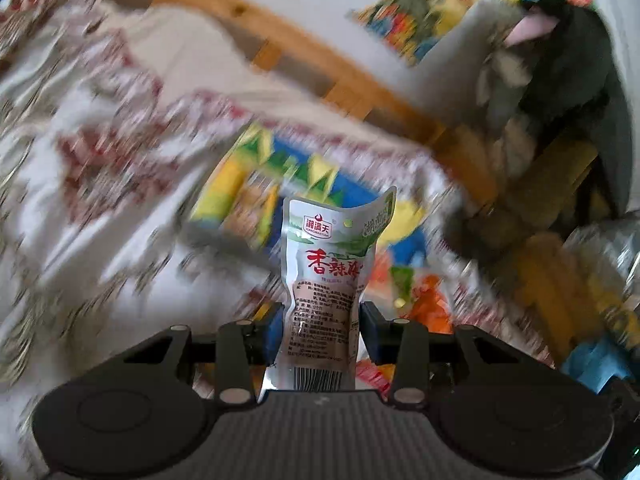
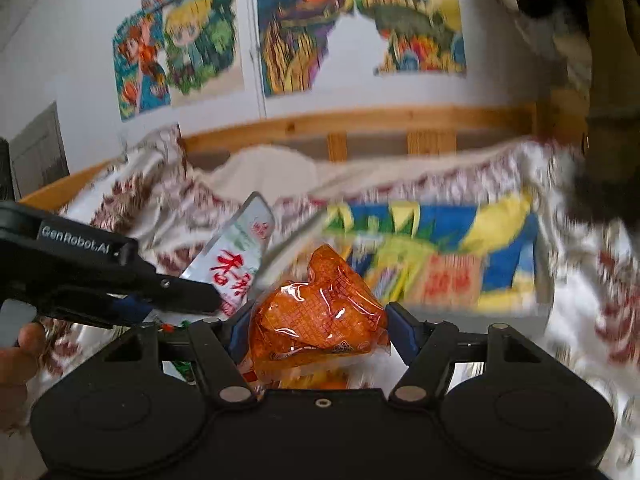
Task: Organize snacks
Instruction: 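Carry white bag and orange mesh bag over the tray with both tools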
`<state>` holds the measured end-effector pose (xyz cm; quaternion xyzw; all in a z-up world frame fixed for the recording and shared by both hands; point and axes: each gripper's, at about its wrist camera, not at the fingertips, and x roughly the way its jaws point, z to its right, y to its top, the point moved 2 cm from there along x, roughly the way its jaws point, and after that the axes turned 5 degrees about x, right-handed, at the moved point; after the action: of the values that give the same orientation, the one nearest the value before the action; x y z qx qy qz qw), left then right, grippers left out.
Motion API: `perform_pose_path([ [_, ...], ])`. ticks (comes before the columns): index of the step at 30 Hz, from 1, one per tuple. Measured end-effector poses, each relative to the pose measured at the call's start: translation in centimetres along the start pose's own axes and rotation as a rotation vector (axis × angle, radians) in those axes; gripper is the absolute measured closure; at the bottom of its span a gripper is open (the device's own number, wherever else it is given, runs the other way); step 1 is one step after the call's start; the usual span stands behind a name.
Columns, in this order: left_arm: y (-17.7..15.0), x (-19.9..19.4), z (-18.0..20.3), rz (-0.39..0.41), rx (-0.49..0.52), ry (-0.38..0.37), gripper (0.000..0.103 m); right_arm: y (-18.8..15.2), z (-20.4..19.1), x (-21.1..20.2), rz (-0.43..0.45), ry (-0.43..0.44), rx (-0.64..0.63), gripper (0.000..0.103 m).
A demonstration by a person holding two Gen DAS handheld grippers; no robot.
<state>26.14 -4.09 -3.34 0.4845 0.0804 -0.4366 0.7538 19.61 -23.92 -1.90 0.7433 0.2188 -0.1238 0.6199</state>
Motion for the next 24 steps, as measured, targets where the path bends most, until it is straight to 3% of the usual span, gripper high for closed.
perform_pose_path([
  [8, 5.1, 4.5, 3.7, 0.138, 0.034, -0.037, 0.058, 4.6, 4.6, 0.6, 0.207, -0.048, -0.051, 0.034],
  [11, 6.9, 7.6, 4.3, 0.166, 0.018, -0.039, 0.058, 5.8, 6.8, 1.9, 0.238, -0.099, -0.066, 0.033],
  [15, 8.0, 11.7, 4.6, 0.169, -0.002, -0.070, 0.058, 5.8, 10.7, 4.1, 0.204, -0.171, -0.023, 0.033],
  [20, 7.4, 16.0, 5.2, 0.117, 0.004, -0.027, 0.058, 4.3, 14.3, 6.8, 0.105, -0.245, 0.046, 0.033],
  [24, 6.2, 18.0, 4.8, 0.073, 0.016, 0.029, 0.058, 3.6, 16.1, 8.0, 0.046, -0.241, 0.100, 0.033],
])
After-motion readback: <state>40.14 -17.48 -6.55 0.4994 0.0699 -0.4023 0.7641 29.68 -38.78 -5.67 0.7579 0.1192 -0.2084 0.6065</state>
